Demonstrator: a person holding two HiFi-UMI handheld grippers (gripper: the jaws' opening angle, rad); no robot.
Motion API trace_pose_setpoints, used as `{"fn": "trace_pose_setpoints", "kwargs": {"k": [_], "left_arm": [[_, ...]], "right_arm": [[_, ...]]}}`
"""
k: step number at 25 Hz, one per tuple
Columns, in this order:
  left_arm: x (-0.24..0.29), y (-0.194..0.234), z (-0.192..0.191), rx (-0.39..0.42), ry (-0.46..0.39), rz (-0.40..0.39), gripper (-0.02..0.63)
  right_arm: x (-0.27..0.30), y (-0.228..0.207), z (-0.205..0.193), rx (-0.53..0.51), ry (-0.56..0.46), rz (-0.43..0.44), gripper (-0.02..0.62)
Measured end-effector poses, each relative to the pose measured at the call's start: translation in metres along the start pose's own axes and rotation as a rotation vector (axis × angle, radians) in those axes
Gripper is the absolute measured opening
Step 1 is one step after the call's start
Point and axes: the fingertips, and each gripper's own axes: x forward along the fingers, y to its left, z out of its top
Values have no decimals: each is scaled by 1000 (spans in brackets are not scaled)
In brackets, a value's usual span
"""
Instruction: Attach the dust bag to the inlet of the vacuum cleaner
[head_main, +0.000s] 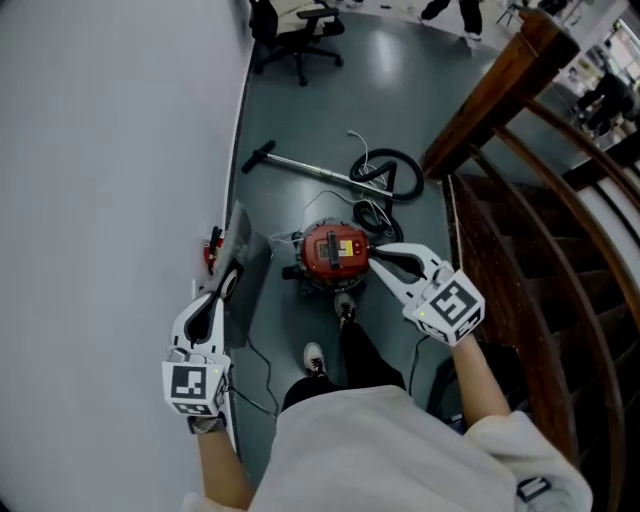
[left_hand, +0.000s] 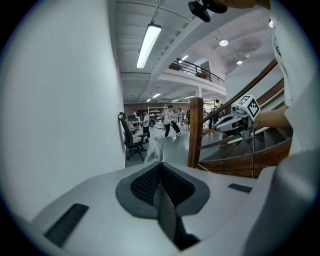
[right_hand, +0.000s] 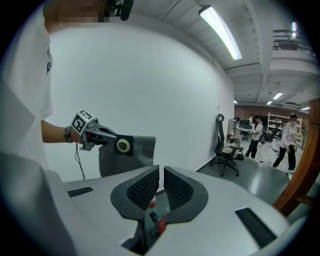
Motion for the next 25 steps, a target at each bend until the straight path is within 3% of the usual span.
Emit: {"fn": "trace_pose_setpoints", "kwargs": {"k": [7,17,21,25], "left_arm": [[30,18,-24,-75,7,59,18],[74,20,-63,-82,35,105,18],[89,22,-93,-147,45,127,18],[103,21,-128,-159,78,128,18]], "right_arm": [[51,-41,-27,-23,76,15,32],[99,-77,-71,2,150,34,32],[113,-81,-98,37,190,50,34],[122,-83,-141,95,236,39,44]]}}
